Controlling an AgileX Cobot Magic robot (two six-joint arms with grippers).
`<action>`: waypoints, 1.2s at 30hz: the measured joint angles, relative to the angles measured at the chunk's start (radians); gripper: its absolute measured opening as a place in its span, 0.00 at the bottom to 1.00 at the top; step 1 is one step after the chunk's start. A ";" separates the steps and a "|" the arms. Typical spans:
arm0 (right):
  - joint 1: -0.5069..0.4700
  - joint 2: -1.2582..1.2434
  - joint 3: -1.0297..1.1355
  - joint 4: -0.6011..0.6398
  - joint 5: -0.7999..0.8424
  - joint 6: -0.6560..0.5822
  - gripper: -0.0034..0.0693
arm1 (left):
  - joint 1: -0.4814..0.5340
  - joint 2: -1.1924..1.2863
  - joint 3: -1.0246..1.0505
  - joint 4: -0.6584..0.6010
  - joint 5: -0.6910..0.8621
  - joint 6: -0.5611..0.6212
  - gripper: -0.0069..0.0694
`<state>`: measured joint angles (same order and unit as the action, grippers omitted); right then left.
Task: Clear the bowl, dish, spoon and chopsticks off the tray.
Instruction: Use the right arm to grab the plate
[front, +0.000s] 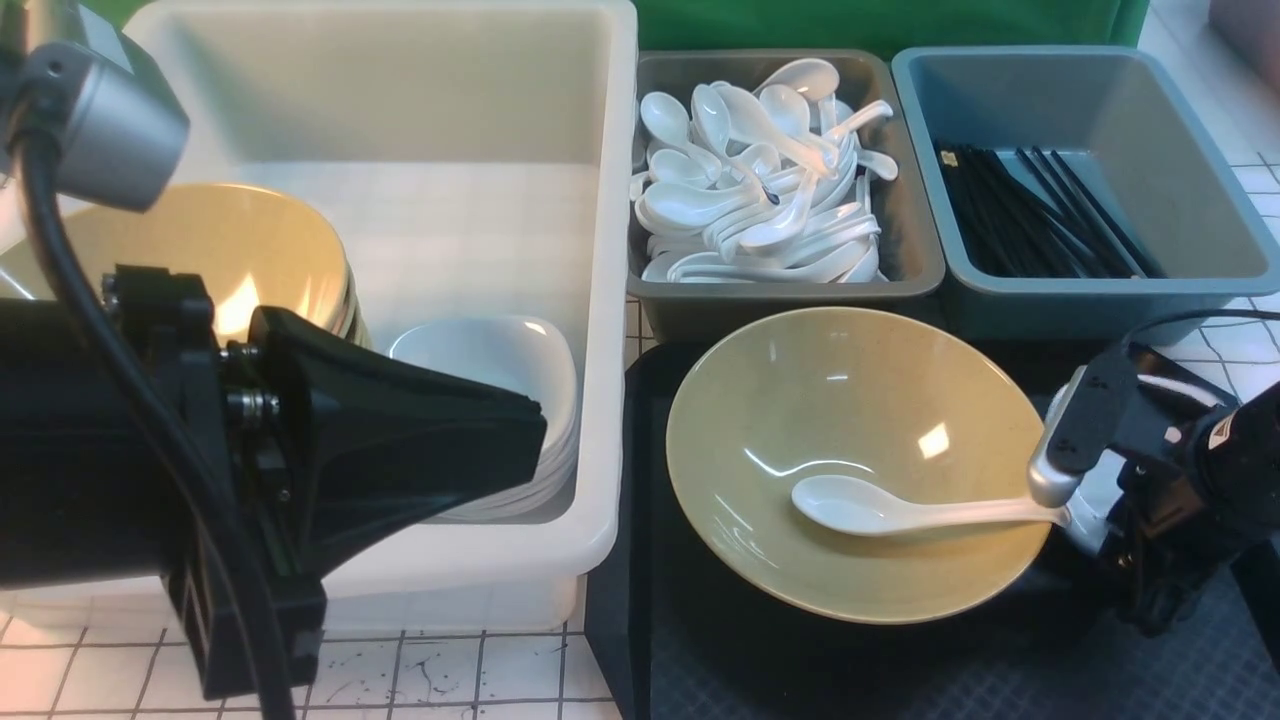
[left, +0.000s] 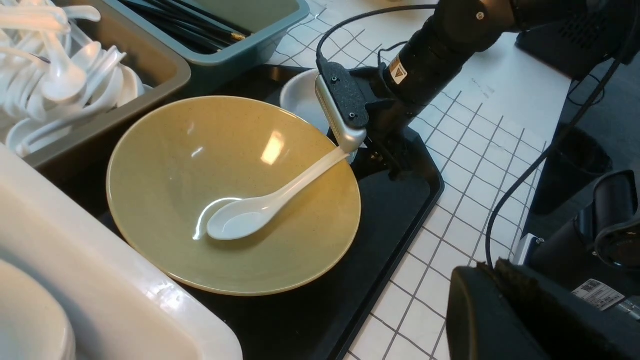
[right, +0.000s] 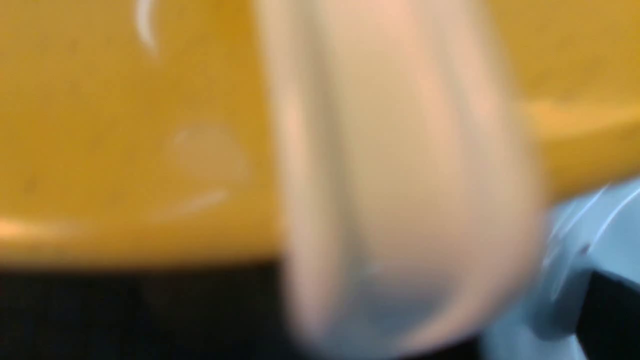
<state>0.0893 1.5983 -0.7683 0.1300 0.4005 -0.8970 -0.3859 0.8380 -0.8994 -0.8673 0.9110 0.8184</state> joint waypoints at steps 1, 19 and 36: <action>0.000 -0.005 0.000 0.005 -0.007 0.000 0.69 | 0.000 0.000 0.000 0.000 0.000 0.000 0.09; 0.000 0.021 -0.002 0.022 -0.065 0.002 0.71 | 0.000 0.000 0.000 -0.008 0.002 0.000 0.09; 0.004 0.051 -0.014 0.038 -0.124 -0.072 0.36 | 0.000 0.000 0.000 -0.015 0.025 -0.001 0.09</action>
<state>0.0937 1.6492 -0.7818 0.1677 0.2765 -0.9688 -0.3859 0.8380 -0.8994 -0.8822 0.9359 0.8173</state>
